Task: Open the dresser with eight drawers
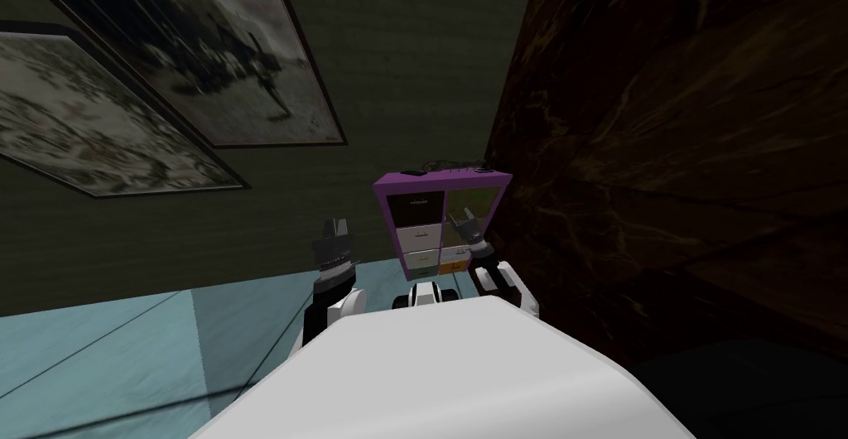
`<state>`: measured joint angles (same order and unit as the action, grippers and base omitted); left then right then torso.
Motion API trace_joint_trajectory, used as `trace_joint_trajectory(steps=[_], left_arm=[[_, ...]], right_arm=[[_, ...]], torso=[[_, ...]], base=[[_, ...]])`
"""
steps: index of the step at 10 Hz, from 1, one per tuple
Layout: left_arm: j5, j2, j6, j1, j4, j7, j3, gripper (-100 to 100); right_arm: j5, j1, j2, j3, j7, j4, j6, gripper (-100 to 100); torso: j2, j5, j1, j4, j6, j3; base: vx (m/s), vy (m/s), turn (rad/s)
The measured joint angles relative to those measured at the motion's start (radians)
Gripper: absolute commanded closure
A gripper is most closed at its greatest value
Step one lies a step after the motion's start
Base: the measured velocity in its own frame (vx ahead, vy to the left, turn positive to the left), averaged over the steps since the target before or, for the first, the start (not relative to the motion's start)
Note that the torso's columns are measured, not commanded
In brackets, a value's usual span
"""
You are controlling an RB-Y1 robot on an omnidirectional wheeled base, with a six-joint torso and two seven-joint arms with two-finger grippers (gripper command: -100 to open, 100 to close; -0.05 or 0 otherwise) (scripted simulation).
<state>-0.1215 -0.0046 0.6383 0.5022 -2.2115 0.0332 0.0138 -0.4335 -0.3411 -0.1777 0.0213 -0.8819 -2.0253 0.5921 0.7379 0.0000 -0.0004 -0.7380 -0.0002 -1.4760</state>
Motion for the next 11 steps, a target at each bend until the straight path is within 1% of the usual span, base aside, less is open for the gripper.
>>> trace_joint_trajectory(steps=[1,3,5,6,8,9,11], left_arm=[[0.0,0.0,0.0,0.0,0.0,0.0,0.0,0],[0.0,0.0,0.0,0.0,0.0,0.0,0.0,0],[0.0,0.0,0.0,0.0,0.0,0.0,0.0,0],[0.0,0.0,0.0,0.0,0.0,0.0,0.0,0],[0.0,0.0,0.0,0.0,0.0,0.0,0.0,0],[0.0,0.0,0.0,0.0,0.0,0.0,0.0,0],[0.0,0.0,0.0,0.0,0.0,0.0,0.0,0]], right_arm=[[-0.022,0.005,-0.004,-0.001,-0.026,0.016,0.0,-100],[-0.04,0.008,-0.006,0.001,-0.073,0.024,-0.004,-100],[-0.077,0.016,-0.011,0.004,-0.129,0.043,-0.011,-100],[-0.102,0.027,-0.011,0.004,-0.16,0.069,-0.01,-100],[-0.119,0.029,-0.016,0.003,-0.214,0.078,-0.012,-100],[-0.141,0.034,-0.016,0.004,-0.243,0.095,-0.012,-100],[-0.156,0.039,-0.022,0.003,-0.292,0.104,-0.016,-100]], torso=[[0.0,0.0,0.001,0.0,0.0,0.0],[0.0,0.0,-0.001,0.0,0.0,0.0],[0.0,0.0,0.001,0.0,0.0,0.0],[0.0,0.0,0.002,0.0,0.0,0.0],[-0.001,0.0,-0.001,0.0,0.0,0.0],[0.0,0.0,0.0,0.0,0.0,0.0],[0.0,0.0,-0.001,0.0,0.0,0.0]], base=[[-0.031,0.062,-0.074],[-0.019,0.039,-0.059],[-0.029,0.065,-0.083],[-0.026,0.069,-0.06],[-0.013,0.044,-0.044],[-0.017,0.055,-0.078],[-0.012,0.037,-0.058]])
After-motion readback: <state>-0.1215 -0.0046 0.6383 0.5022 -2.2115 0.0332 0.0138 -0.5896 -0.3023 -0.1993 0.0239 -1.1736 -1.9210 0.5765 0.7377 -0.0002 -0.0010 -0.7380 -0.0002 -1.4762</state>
